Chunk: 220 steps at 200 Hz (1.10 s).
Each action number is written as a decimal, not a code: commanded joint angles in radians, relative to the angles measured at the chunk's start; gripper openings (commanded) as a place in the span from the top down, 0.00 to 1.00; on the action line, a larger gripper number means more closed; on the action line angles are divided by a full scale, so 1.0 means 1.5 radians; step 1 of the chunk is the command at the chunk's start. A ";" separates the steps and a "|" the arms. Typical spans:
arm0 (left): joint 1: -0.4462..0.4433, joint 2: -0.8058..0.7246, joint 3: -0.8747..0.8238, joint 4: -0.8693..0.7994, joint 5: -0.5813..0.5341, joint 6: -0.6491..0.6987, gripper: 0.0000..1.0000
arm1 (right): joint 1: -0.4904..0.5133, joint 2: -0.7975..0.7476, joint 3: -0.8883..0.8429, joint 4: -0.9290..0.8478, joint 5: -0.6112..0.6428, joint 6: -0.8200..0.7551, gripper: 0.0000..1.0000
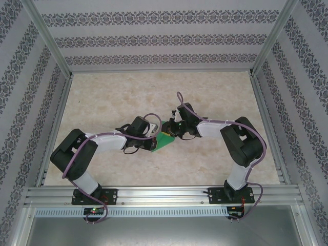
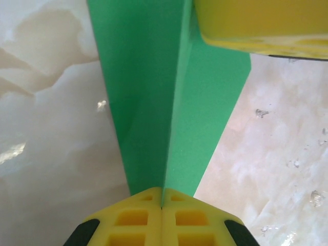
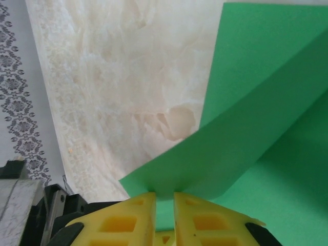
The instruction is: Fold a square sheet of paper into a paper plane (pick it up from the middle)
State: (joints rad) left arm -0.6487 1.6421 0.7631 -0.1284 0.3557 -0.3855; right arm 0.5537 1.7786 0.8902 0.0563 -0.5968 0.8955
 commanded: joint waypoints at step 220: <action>0.079 0.084 -0.004 0.069 0.179 -0.108 1.00 | 0.002 0.046 0.043 0.017 -0.001 -0.002 0.81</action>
State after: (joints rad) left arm -0.5556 1.7473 0.7681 -0.0448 0.6086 -0.5236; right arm 0.5545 1.8210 0.9230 0.0643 -0.5968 0.8955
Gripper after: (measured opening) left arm 0.063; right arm 0.184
